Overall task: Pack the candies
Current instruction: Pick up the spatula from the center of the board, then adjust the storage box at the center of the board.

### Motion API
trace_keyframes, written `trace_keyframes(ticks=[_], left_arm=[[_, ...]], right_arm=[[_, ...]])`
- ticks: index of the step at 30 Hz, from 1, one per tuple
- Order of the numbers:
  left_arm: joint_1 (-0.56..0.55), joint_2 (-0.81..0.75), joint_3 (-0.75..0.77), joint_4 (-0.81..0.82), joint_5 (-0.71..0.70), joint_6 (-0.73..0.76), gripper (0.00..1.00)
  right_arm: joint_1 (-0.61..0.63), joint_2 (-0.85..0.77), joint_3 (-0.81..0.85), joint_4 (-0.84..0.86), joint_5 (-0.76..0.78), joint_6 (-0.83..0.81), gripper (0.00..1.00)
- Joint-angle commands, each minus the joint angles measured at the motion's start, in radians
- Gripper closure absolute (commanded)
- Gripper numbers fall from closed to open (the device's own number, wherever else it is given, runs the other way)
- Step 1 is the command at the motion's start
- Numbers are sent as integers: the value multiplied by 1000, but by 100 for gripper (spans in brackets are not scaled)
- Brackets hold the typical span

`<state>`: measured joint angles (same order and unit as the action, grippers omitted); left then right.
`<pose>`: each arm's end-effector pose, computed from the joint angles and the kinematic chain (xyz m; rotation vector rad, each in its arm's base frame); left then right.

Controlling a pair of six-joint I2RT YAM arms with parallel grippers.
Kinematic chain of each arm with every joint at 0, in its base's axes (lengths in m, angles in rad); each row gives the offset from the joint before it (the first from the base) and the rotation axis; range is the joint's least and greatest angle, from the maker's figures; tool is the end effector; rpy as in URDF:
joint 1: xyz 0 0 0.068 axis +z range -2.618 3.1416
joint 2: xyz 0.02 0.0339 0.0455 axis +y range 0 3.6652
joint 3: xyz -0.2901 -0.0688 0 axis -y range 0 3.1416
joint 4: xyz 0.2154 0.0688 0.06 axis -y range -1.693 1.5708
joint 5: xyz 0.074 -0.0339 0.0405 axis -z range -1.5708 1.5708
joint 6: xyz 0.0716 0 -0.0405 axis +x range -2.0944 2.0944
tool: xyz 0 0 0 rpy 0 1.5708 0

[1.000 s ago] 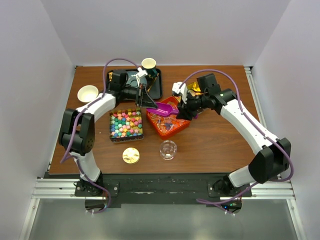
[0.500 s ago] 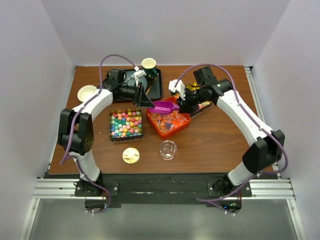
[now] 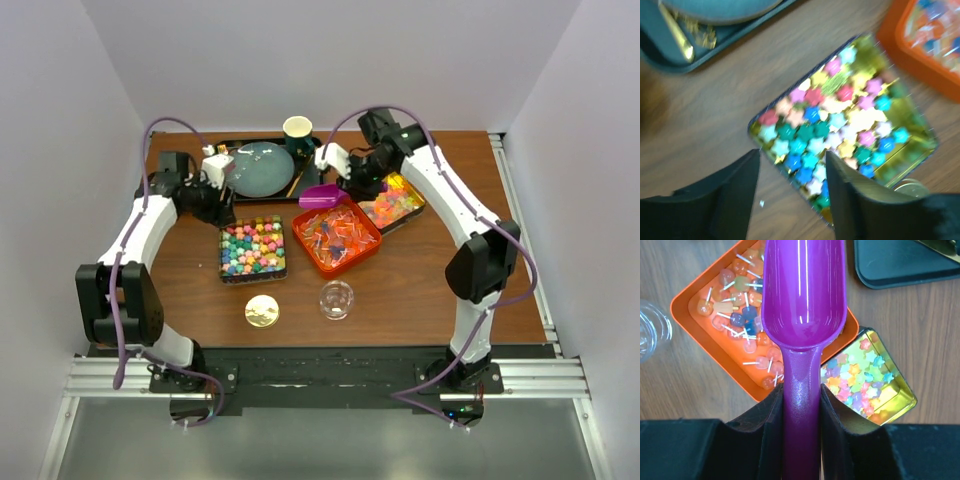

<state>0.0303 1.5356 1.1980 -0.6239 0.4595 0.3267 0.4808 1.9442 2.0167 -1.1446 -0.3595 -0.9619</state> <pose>0.3128 -0.0223 0.2754 0.5365 2.3811 -0.4244 0.3463 0.2091 0.3352 -1.7797 1.8443 0.2965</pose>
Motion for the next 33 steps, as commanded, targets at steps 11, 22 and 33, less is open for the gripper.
trace_keyframes(ticks=[11, 22, 33], left_arm=[[8, 73, -66, -40, -228, 0, 56], [-15, 211, 3, -57, -117, -28, 81], [-59, 328, 156, -63, -62, -64, 91]], right_arm=[[131, -53, -44, 17, 103, 71, 100], [130, -108, -139, 39, 152, 81, 100], [130, -128, -177, 65, 183, 89, 100]])
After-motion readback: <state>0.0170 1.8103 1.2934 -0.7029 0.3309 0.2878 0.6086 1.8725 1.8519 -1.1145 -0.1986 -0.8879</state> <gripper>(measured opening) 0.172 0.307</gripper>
